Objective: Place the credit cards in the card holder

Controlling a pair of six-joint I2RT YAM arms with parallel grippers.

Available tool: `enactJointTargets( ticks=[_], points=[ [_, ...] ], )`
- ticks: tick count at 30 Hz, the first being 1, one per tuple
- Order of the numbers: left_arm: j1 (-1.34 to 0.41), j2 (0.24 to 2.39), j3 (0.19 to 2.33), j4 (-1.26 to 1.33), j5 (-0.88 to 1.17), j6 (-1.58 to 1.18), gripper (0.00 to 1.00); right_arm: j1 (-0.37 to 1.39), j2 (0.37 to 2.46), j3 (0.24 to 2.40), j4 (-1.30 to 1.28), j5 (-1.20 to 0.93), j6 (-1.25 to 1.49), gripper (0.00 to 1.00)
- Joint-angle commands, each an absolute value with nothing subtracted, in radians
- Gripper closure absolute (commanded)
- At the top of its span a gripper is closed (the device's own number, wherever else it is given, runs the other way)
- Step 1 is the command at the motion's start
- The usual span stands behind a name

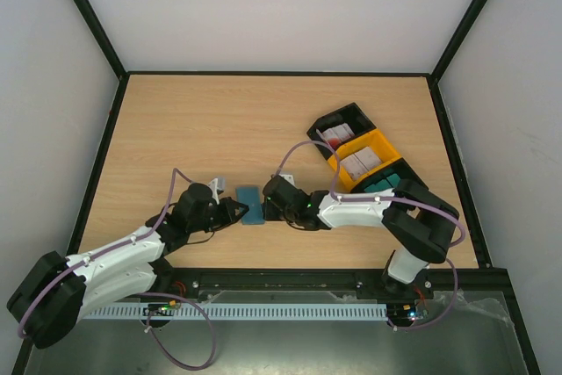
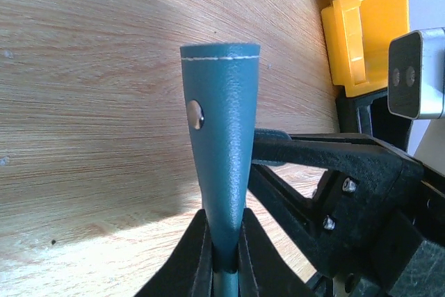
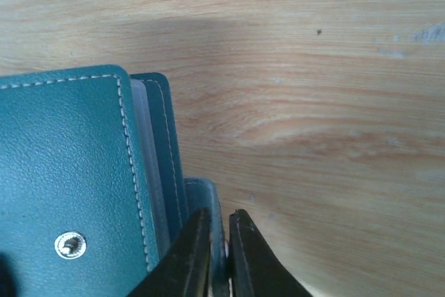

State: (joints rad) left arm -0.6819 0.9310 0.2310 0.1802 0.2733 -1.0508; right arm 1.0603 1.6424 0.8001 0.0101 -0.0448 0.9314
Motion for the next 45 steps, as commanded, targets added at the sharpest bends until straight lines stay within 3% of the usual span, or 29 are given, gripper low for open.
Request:
enactJointTargets(
  ticks=[1, 2, 4, 7, 18, 28, 40, 45],
  points=[
    [-0.676, 0.922, 0.255, 0.189, 0.281, -1.048, 0.97, 1.058, 1.639, 0.779, 0.065, -0.065, 0.934, 0.96],
    [-0.676, 0.922, 0.257, 0.18, 0.274, -1.048, 0.96, 1.058, 1.632, 0.781, 0.057, -0.056, 0.932, 0.98],
    [-0.677, 0.92, 0.262, 0.15, 0.247, -1.047, 0.83, 1.058, 1.603, 0.783, 0.031, -0.031, 0.923, 0.98],
    [-0.675, 0.914, 0.277, 0.093, 0.197, -1.03, 0.54, 1.059, 1.56, 0.799, -0.059, 0.005, 0.907, 0.98],
    [-0.673, 0.849, 0.372, -0.032, 0.1, -0.961, 0.01, 1.058, 1.432, 0.862, -0.232, -0.072, 0.888, 0.98],
    [-0.667, 0.911, 0.373, 0.002, 0.137, -0.947, 0.0, 1.059, 1.405, 0.9, -0.239, -0.107, 0.891, 0.98],
    [-0.664, 1.004, 0.351, 0.057, 0.152, -0.931, 0.36, 1.059, 1.438, 0.892, -0.323, 0.017, 0.893, 0.98],
    [-0.664, 1.031, 0.352, 0.1, 0.202, -0.93, 0.39, 1.059, 1.429, 0.849, -0.385, 0.138, 0.904, 0.98]
  ],
)
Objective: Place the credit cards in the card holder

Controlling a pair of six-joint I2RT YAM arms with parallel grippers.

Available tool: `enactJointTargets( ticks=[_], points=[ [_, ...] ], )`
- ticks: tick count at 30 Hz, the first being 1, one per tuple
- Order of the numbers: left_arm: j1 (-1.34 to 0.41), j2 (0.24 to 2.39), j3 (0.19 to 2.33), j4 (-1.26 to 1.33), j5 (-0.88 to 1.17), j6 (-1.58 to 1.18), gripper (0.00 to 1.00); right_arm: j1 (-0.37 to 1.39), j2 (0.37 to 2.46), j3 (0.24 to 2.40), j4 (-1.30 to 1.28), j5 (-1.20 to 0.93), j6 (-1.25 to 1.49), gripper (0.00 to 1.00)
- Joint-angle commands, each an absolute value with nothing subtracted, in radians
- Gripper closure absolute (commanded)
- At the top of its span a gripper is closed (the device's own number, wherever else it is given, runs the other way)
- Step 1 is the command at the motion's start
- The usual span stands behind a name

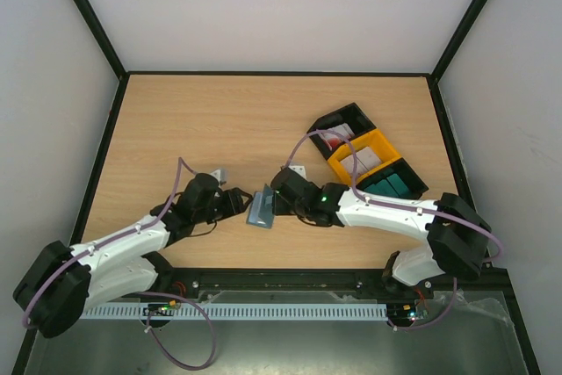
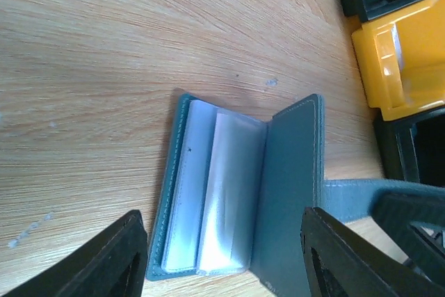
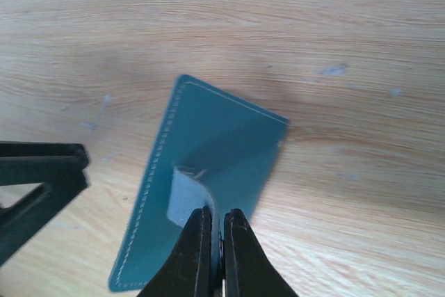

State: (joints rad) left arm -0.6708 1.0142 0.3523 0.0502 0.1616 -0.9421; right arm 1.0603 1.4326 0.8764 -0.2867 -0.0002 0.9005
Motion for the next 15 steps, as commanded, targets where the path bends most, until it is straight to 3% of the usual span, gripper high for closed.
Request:
enactJointTargets(
  ticks=[1, 15],
  points=[
    [-0.666, 1.037, 0.357, 0.1, 0.208, -0.929, 0.39, 1.06, 1.427, 0.838, -0.396, 0.165, 0.912, 0.98],
    [-0.68, 1.243, 0.361, 0.395, 0.402, -0.996, 0.48, 1.059, 1.467, 0.826, -0.511, 0.347, 0.951, 0.98]
  ],
)
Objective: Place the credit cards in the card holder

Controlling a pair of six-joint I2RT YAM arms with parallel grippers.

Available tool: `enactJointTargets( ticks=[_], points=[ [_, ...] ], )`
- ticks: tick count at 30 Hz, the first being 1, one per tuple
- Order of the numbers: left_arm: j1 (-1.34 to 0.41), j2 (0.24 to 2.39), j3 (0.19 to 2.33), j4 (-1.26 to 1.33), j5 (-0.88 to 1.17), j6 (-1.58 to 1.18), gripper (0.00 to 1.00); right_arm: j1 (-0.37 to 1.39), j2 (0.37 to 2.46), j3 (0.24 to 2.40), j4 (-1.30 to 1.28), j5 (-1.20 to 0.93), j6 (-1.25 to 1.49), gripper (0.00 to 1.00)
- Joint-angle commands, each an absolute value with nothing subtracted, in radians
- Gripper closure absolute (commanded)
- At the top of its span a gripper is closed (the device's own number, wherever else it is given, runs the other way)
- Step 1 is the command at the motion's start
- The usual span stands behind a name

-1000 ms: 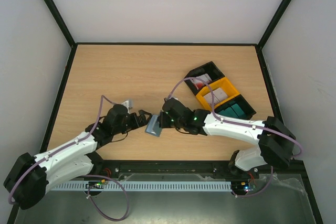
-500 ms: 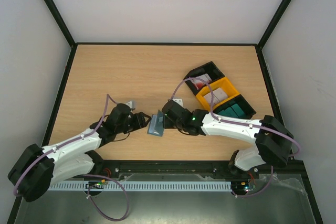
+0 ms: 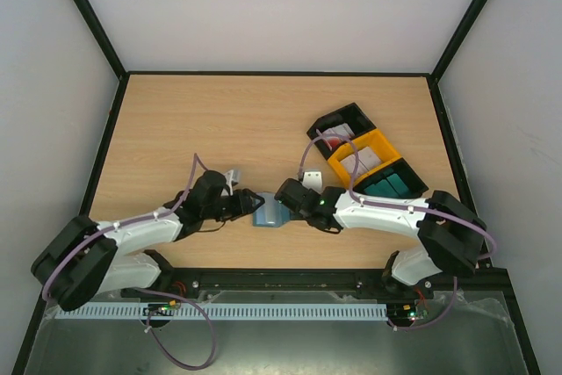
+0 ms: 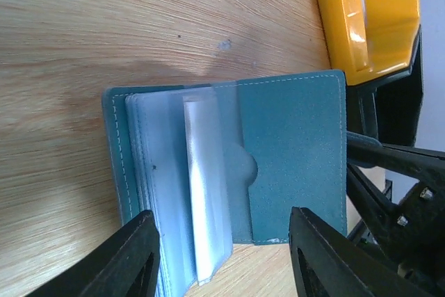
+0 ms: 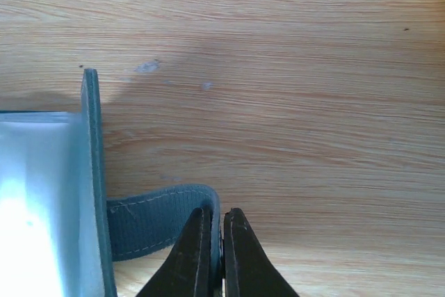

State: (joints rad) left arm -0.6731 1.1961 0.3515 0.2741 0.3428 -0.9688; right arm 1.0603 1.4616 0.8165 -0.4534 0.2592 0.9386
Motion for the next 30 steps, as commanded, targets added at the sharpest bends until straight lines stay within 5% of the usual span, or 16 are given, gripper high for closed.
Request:
enactJointTargets(
  ticks=[1, 10, 20, 30],
  points=[
    [-0.682, 1.257, 0.371, 0.4, 0.402, -0.997, 0.48, 1.058, 1.464, 0.821, -0.504, 0.348, 0.948, 0.98],
    [-0.699, 1.373, 0.419, 0.389, 0.384, -1.003, 0.65, 1.058, 1.499, 0.817, -0.457, 0.312, 0.923, 0.98],
    [-0.72, 1.438, 0.442, 0.395, 0.377, -1.007, 0.51, 1.057, 1.501, 0.792, -0.39, 0.275, 0.898, 0.96],
    [-0.775, 1.493, 0.493, 0.522, 0.45, -0.997, 0.59, 1.05, 1.501, 0.743, -0.297, 0.237, 0.886, 0.96]
  ],
)
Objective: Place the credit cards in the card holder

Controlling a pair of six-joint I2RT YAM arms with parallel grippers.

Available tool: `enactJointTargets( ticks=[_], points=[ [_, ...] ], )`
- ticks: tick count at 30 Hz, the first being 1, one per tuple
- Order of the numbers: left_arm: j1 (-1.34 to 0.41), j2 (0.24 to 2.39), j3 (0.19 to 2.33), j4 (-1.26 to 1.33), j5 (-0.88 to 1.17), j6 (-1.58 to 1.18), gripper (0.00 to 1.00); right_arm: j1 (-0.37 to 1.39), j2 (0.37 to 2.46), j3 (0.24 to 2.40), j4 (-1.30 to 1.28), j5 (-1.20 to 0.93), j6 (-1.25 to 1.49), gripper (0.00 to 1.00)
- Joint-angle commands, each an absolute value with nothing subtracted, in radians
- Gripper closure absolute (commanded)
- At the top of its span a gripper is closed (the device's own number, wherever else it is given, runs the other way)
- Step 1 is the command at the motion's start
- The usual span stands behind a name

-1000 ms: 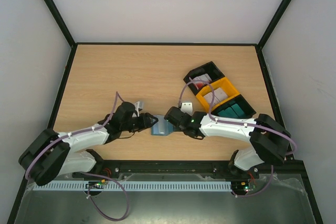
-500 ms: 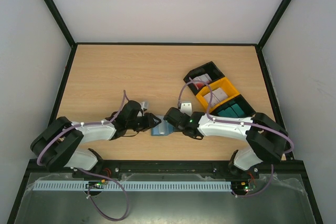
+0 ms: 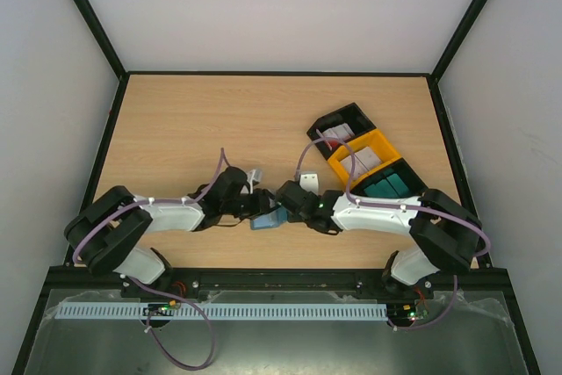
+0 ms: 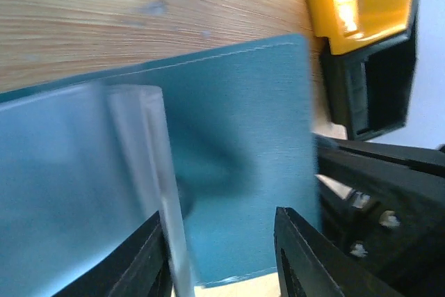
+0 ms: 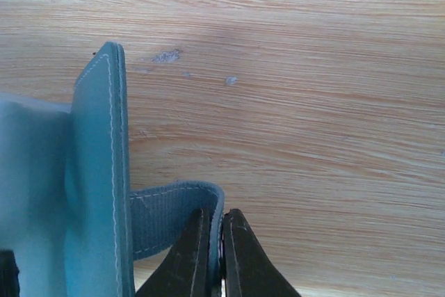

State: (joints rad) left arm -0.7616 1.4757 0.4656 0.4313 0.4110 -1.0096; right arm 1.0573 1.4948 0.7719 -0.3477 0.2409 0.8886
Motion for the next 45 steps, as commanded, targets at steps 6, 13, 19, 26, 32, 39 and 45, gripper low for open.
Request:
enactJointTargets(
  ticks=[6, 13, 19, 26, 32, 39, 45],
  points=[
    [-0.783, 1.528, 0.52, 0.537, 0.457, -0.99, 0.58, 1.048, 1.471, 0.721, -0.275, 0.246, 0.894, 0.84],
    [-0.783, 1.578, 0.546, 0.502, 0.392, -0.983, 0.68, 1.048, 1.34, 0.719, -0.327, 0.313, 0.898, 0.67],
    [-0.785, 1.621, 0.557, 0.49, 0.375, -0.975, 0.78, 1.049, 1.25, 0.721, -0.356, 0.307, 0.906, 0.7],
    [-0.793, 1.649, 0.565, 0.412, 0.301, -0.961, 0.85, 1.049, 1.241, 0.692, -0.234, 0.118, 0.881, 0.9],
    [-0.795, 1.653, 0.549, 0.406, 0.288, -0.959, 0.87, 1.049, 1.335, 0.667, -0.105, -0.028, 0.891, 0.96],
    [-0.795, 1.661, 0.546, 0.421, 0.304, -0.961, 0.86, 1.049, 1.463, 0.659, 0.01, -0.134, 0.89, 0.97],
    [-0.795, 1.658, 0.55, 0.425, 0.316, -0.965, 0.84, 1.049, 1.525, 0.619, 0.078, -0.098, 0.919, 0.97]
  ],
)
